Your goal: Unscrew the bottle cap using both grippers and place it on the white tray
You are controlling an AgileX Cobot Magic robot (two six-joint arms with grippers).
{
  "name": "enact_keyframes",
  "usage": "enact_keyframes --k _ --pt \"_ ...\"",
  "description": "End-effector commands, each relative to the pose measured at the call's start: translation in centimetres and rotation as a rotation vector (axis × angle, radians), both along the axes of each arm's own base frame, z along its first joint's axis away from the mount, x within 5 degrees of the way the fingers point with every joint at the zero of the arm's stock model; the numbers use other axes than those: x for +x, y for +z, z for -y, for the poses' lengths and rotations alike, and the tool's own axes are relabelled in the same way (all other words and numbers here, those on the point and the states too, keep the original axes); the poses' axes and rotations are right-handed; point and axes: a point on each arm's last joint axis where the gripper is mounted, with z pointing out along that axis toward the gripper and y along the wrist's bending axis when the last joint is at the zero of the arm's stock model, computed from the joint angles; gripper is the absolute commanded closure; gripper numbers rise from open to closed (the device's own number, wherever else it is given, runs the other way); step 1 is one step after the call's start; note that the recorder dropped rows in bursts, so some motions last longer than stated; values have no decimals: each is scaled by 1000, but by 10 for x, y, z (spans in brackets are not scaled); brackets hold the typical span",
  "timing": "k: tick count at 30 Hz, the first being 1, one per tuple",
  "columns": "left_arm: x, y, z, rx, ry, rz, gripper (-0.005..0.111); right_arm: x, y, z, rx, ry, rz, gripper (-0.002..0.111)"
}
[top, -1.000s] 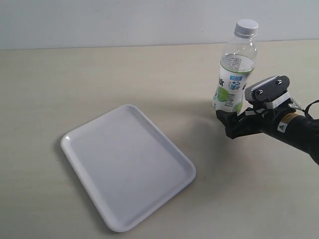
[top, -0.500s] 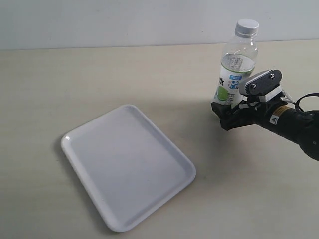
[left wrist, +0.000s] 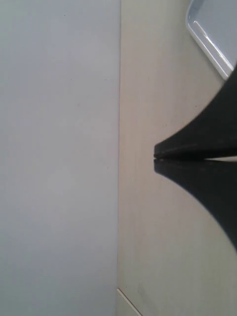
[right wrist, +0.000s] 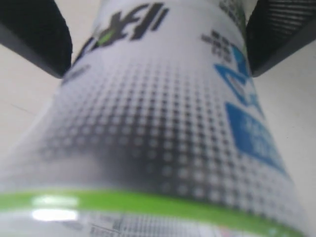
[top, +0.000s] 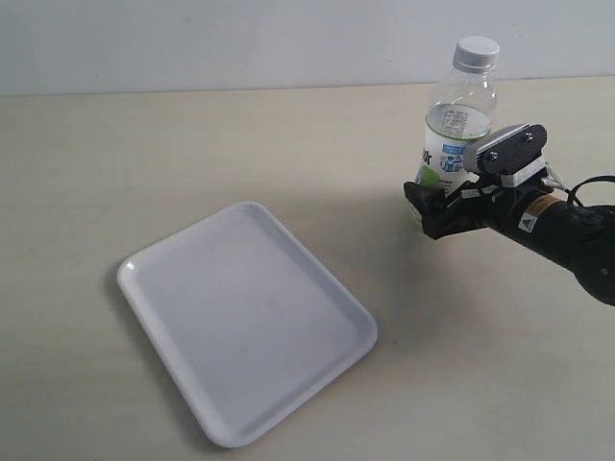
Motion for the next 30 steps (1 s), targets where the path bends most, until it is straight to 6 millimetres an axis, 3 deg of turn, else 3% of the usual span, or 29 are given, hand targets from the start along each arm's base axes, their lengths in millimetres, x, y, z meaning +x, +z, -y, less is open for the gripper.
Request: enact_keyframes --k 1,9,12,21,30 --pt "0 0 0 5 -5 7 107 5 2 -1 13 14 26 20" --pt "0 0 0 5 -5 7 107 5 3 -2 15 17 32 21" --pt "0 0 0 5 -5 7 107 5 3 -2 34 11 25 29" --pt "0 0 0 5 -5 7 107 5 2 -2 125 -22 -13 109" --pt "0 0 0 5 -5 7 107 5 18 -5 89 30 2 108"
